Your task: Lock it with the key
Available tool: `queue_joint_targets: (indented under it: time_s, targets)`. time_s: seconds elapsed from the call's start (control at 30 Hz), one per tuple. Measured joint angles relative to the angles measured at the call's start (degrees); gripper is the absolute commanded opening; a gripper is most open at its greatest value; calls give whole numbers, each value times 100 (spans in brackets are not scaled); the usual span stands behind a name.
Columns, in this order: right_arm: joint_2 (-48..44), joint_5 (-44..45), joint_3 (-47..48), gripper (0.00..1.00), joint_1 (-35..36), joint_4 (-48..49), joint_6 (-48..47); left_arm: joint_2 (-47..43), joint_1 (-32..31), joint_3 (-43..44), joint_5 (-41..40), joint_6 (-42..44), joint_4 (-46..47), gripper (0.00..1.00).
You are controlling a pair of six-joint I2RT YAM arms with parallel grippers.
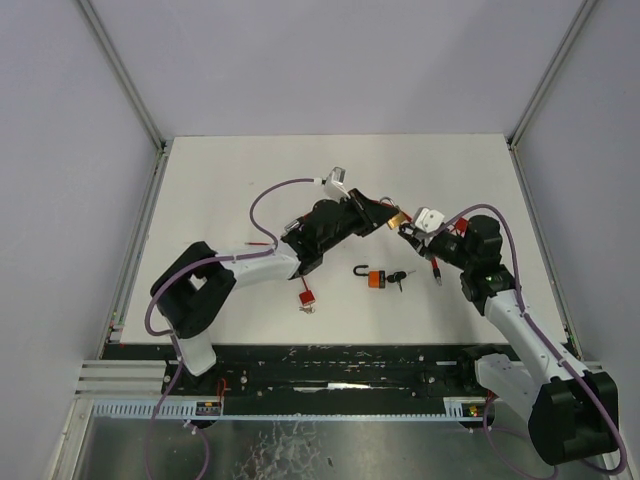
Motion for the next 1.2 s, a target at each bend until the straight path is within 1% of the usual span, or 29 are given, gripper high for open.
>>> queue_joint_targets:
  time_s: [0.07, 0.2, 0.33, 0.43, 0.53, 0.63, 0.7, 0.77, 0.87, 0.9, 0.97, 1.07, 1.1, 1.2]
  targets:
    - [-4, -149, 26, 51, -74, -13, 142, -35, 0, -50, 7, 76, 120, 0]
    - [-63, -656, 223, 57, -352, -496, 225, -92, 35, -179, 74, 345, 570, 0]
    - [-136, -1259, 616, 64, -688, -1113, 278, -129, 245, -496, 503, 745, 1499, 0]
    - [-164, -1729, 855, 71, -905, -1342, 566, 4, 557, -761, 1250, 1045, 2730, 0]
    - [-170, -2218, 935, 75, -1080, -1250, 1213, 415, 859, -560, 2472, 1180, 3773, 0]
    - [-153, -2564, 909, 80, -1169, -922, 1974, 874, 970, -24, 3412, 1196, 4238, 0]
    - [-129, -2699, 868, 81, -1185, -671, 2352, 994, 960, 96, 3860, 1228, 4413, 0]
    - [-31, -2813, 850, 79, -1185, -457, 2763, 1001, 916, 96, 4166, 1311, 4511, 0]
    - [105, -2855, 831, 74, -1185, -208, 3163, 994, 863, 96, 4474, 1467, 4693, 0]
    - [157, -2876, 813, 70, -1185, -105, 3316, 994, 831, 96, 4555, 1506, 4741, 0]
    - [234, -2933, 732, 60, -1185, 129, 3591, 994, 778, 96, 4701, 1587, 4802, 0]
    - [278, -3086, 601, 50, -1185, 391, 3930, 994, 713, 96, 4833, 1692, 4848, 0]
    - [278, -3139, 566, 47, -1182, 476, 4026, 994, 708, 96, 4861, 1718, 4850, 0]
    - [278, -3307, 503, 42, -1172, 678, 4194, 994, 704, 96, 4881, 1768, 4863, 0]
